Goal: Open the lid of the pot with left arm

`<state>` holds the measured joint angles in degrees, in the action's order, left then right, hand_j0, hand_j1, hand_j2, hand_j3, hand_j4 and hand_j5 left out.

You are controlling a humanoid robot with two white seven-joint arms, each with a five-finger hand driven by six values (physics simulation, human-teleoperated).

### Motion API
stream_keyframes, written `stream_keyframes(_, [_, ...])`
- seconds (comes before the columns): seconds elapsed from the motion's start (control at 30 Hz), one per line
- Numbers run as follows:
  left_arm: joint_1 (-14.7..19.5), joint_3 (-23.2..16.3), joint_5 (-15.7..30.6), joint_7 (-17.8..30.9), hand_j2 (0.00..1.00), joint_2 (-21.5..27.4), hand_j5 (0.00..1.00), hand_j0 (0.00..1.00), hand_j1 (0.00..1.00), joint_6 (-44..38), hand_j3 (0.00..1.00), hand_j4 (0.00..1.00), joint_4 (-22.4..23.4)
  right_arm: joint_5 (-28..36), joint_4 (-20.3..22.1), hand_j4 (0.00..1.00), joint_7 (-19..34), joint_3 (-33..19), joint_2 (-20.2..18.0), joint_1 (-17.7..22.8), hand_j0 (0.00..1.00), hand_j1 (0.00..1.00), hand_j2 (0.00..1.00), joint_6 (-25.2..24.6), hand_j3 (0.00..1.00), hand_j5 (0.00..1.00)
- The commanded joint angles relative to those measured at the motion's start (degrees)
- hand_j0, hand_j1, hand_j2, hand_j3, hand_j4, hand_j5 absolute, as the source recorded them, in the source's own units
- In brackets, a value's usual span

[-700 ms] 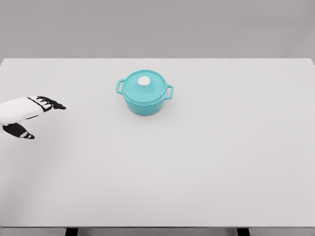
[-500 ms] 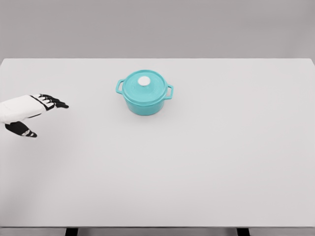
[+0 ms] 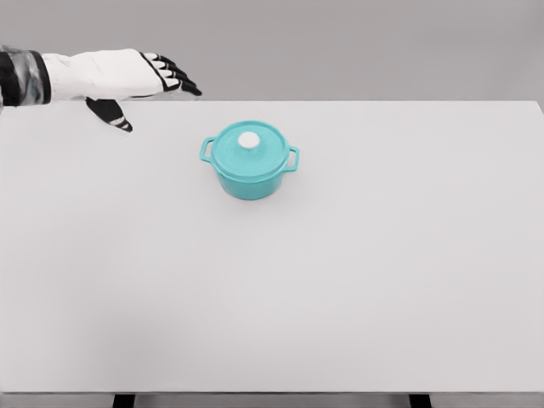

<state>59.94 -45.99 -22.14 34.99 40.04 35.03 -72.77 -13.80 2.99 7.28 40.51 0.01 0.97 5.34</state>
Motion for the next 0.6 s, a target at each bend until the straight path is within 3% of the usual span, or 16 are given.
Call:
stream_keyframes(0.0, [0.26, -8.06, 0.08, 0.01, 1.0, -6.73, 1.0, 1.0, 1.0, -0.03, 1.0, 1.0, 2.46, 0.0, 0.0, 1.0, 0.01, 0.0, -0.01, 0.0, 1.0, 1.0, 1.0, -0.07, 1.0, 1.0])
stream_keyframes(0.13, [2.11, -8.33, -0.01, 0.01, 1.0, -11.04, 1.0, 1.0, 1.0, -0.03, 1.0, 1.0, 3.95, 0.0, 0.0, 1.0, 0.01, 0.0, -0.01, 0.0, 1.0, 1.0, 1.0, 0.02, 1.0, 1.0])
stream_keyframes(0.4, [4.04, -8.94, -0.19, 0.01, 1.0, -16.31, 1.0, 1.0, 1.0, -0.03, 1.0, 1.0, 11.51, 0.0, 0.0, 1.0, 0.01, 0.0, -0.01, 0.0, 1.0, 1.0, 1.0, 0.02, 1.0, 1.0])
stream_keyframes(0.57, [4.84, -10.35, -0.19, 0.01, 0.86, -16.4, 0.86, 0.86, 0.86, -0.03, 0.86, 0.86, 11.95, 0.0, 0.0, 1.0, 0.01, 0.0, -0.01, 0.0, 1.0, 1.0, 1.0, 0.02, 1.0, 1.0])
